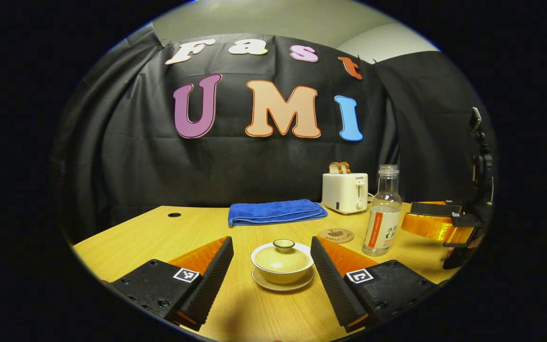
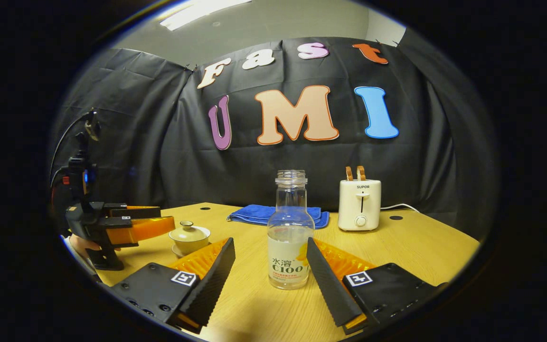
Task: Open the teacup lid with one hand, grasp the water bottle and pour water into the teacup with the other hand; after pouring, place the water bottle on the coaster and then close the teacup lid.
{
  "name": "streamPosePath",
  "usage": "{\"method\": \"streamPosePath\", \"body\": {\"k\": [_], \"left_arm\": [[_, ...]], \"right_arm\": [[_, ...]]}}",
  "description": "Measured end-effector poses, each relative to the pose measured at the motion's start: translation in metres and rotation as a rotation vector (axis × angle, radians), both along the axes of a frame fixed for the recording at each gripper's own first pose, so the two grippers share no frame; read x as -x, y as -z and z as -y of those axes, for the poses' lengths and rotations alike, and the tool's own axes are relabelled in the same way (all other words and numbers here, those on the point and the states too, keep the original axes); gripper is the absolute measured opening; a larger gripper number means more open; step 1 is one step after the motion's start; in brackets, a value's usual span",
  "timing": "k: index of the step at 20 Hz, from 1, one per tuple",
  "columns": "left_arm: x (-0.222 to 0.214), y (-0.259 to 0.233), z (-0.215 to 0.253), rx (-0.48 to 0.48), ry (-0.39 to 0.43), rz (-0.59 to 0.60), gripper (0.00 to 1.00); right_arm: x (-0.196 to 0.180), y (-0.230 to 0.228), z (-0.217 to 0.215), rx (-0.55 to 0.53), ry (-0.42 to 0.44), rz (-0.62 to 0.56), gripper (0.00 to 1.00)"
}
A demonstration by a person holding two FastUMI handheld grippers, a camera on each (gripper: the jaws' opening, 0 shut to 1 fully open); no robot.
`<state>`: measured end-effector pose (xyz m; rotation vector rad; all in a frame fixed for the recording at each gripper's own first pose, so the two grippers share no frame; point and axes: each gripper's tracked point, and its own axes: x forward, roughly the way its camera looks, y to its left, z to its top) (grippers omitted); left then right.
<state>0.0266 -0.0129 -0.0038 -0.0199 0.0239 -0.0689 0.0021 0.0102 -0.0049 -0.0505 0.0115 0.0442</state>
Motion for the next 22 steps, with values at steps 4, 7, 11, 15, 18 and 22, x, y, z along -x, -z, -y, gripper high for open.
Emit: {"method": "streamPosePath", "body": {"k": [4, 7, 11, 15, 18, 22], "left_arm": [[-0.022, 0.008, 0.005, -0.005, 0.002, -0.045, 0.96], [-0.036, 0.014, 0.008, -0.011, 0.001, -0.081, 0.96], [-0.047, 0.021, 0.014, -0.023, 0.019, -0.120, 0.96], [-0.052, 0.024, 0.017, -0.037, 0.029, -0.140, 0.90], [-0.056, 0.024, 0.018, -0.046, 0.026, -0.137, 0.76], [-0.061, 0.030, 0.020, -0.070, 0.028, -0.165, 0.54]], "right_arm": [[0.000, 0.000, 0.000, 0.000, -0.001, 0.001, 0.94], [0.000, 0.000, 0.001, 0.000, -0.001, 0.001, 0.94], [0.000, 0.000, 0.001, 0.000, -0.002, 0.001, 0.94], [0.000, -0.001, 0.000, 0.000, -0.005, 0.002, 0.94], [0.000, 0.000, 0.001, 0.000, -0.007, 0.002, 0.94], [0.000, 0.000, -0.001, -0.001, -0.014, 0.001, 0.94]]}}
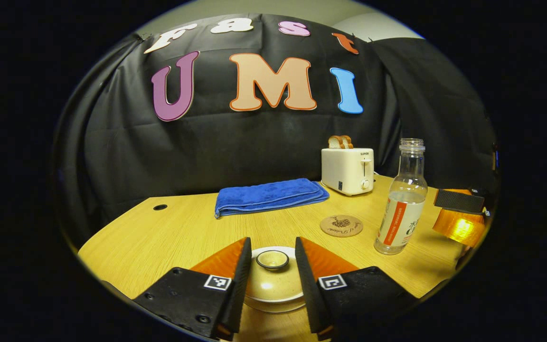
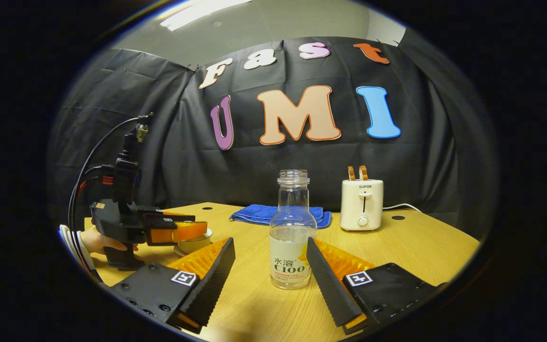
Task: Open the teacup lid with one hand, grasp the water bottle and pour water into the teacup with the other hand; after pouring, place the water bottle on the coaster and then close the teacup lid.
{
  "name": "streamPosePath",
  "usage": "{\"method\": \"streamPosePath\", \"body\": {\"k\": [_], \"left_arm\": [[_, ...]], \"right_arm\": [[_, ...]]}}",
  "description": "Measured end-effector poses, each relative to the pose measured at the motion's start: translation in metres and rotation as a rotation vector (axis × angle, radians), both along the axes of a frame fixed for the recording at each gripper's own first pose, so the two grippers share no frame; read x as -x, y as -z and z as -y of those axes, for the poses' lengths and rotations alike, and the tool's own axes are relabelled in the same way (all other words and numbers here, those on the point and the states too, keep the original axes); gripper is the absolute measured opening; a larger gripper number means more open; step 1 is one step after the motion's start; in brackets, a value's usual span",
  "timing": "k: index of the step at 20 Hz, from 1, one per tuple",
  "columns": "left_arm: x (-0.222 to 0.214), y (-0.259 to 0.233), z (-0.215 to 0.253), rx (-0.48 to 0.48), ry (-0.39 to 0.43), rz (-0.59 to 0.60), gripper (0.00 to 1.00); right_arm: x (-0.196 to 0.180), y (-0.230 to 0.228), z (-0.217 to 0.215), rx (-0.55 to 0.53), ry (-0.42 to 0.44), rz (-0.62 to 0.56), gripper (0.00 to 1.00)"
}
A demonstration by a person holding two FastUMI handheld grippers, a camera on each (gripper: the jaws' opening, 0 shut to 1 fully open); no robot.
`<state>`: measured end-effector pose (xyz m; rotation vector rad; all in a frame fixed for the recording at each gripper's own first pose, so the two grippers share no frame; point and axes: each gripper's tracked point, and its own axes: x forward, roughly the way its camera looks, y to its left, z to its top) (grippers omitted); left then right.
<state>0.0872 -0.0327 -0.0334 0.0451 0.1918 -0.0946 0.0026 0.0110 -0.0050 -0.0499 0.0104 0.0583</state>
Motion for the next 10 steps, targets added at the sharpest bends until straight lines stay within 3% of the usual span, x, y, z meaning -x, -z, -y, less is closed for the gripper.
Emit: {"method": "streamPosePath", "body": {"k": [2, 5, 10], "left_arm": [[-0.0001, -0.0011, 0.0005, -0.004, -0.002, 0.001, 0.42], [-0.0009, -0.0025, -0.0014, 0.004, -0.010, 0.016, 0.32], [-0.0005, -0.0050, -0.0069, 0.012, -0.038, 0.026, 0.28]], "right_arm": [[0.0015, -0.0003, 0.0001, 0.000, -0.001, 0.000, 0.94], [0.0015, 0.0000, 0.0003, 0.000, -0.001, -0.001, 0.94], [0.0012, -0.0005, -0.0003, -0.001, -0.001, -0.001, 0.94]]}}
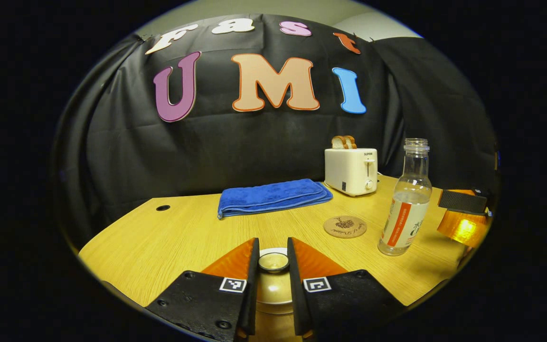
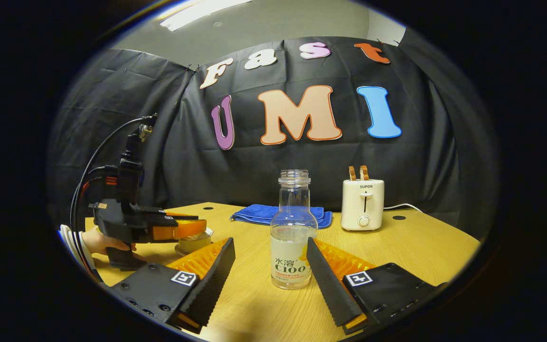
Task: Open the teacup lid with one hand, grasp the water bottle and pour water into the teacup with the other hand; after pouring, place the water bottle on the coaster and then close the teacup lid.
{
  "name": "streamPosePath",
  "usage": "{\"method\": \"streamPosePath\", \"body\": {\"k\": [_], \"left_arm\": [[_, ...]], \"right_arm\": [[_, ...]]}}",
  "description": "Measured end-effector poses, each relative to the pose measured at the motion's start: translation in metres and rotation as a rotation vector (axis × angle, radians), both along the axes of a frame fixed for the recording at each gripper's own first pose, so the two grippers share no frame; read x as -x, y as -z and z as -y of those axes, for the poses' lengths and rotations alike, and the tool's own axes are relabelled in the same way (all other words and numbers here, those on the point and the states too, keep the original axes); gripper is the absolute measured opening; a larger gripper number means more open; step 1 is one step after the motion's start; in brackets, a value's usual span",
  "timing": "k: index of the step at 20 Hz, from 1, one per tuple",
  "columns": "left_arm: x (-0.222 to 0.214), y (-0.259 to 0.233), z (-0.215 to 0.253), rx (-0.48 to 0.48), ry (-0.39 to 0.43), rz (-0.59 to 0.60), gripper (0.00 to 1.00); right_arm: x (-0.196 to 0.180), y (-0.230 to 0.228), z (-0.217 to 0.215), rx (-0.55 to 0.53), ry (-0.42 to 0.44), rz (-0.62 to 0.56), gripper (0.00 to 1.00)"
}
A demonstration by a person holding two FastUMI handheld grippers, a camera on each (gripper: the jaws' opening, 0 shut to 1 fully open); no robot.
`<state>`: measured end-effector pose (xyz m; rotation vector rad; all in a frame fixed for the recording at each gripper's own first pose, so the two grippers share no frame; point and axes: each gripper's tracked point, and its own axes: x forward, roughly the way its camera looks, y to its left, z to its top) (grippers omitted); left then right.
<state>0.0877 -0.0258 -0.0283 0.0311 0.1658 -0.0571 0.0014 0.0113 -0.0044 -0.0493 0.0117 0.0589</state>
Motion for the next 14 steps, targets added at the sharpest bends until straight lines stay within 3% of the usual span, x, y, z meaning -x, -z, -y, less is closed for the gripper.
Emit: {"method": "streamPosePath", "body": {"k": [6, 14], "left_arm": [[0.008, -0.012, -0.012, 0.052, -0.055, 0.080, 0.28], [0.021, -0.021, -0.025, 0.047, -0.075, 0.142, 0.28]], "right_arm": [[-0.001, 0.000, 0.002, -0.001, 0.012, -0.004, 0.94], [-0.020, 0.003, 0.012, -0.002, 0.059, -0.017, 0.97]]}}
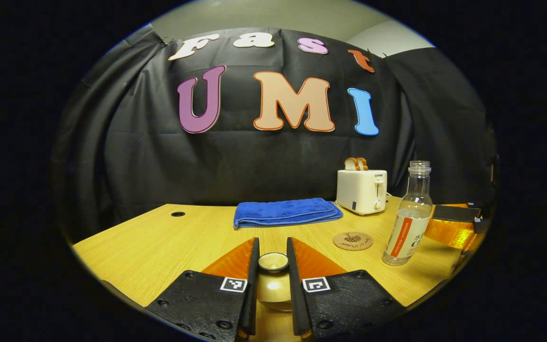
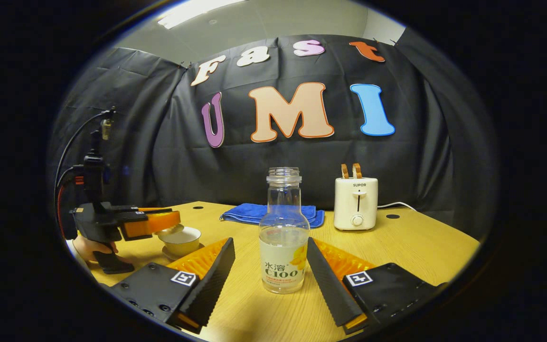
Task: Open the teacup lid with one hand, grasp the water bottle and pour water into the teacup with the other hand; after pouring, place the water bottle on the coaster and then close the teacup lid.
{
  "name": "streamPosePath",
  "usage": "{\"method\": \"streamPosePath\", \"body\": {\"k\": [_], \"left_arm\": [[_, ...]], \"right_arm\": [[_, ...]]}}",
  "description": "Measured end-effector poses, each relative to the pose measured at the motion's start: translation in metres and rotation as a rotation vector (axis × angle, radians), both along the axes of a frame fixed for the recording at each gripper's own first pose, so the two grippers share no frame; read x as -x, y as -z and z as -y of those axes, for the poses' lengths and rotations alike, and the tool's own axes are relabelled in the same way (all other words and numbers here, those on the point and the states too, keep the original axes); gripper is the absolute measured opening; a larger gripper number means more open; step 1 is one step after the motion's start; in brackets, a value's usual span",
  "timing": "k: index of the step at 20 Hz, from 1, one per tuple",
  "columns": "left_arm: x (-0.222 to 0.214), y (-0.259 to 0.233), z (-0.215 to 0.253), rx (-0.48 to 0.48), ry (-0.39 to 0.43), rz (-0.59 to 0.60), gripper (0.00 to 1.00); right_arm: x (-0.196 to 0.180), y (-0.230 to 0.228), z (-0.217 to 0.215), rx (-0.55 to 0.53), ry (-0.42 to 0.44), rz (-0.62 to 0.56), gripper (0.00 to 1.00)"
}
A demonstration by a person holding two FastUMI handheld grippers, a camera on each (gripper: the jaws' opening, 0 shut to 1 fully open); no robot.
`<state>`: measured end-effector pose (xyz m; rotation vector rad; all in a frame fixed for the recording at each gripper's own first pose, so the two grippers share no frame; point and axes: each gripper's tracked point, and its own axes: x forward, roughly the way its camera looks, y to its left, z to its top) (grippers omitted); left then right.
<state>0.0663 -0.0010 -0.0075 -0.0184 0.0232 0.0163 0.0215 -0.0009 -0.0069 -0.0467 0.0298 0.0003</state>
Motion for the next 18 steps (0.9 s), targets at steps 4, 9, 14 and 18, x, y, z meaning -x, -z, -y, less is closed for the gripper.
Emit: {"method": "streamPosePath", "body": {"k": [4, 9, 14, 18], "left_arm": [[0.014, -0.002, -0.020, -0.002, -0.030, 0.011, 0.27], [0.028, 0.000, -0.051, -0.004, -0.089, 0.010, 0.27], [0.038, -0.001, -0.079, -0.007, -0.134, 0.008, 0.27], [0.043, 0.000, -0.097, -0.007, -0.155, 0.008, 0.28]], "right_arm": [[-0.008, 0.002, 0.007, 0.000, 0.027, -0.012, 0.97], [-0.022, 0.010, 0.012, 0.002, 0.053, -0.059, 0.98], [-0.042, 0.024, 0.015, 0.002, 0.060, -0.140, 0.97], [-0.055, 0.032, 0.018, 0.019, 0.079, -0.187, 0.97]]}}
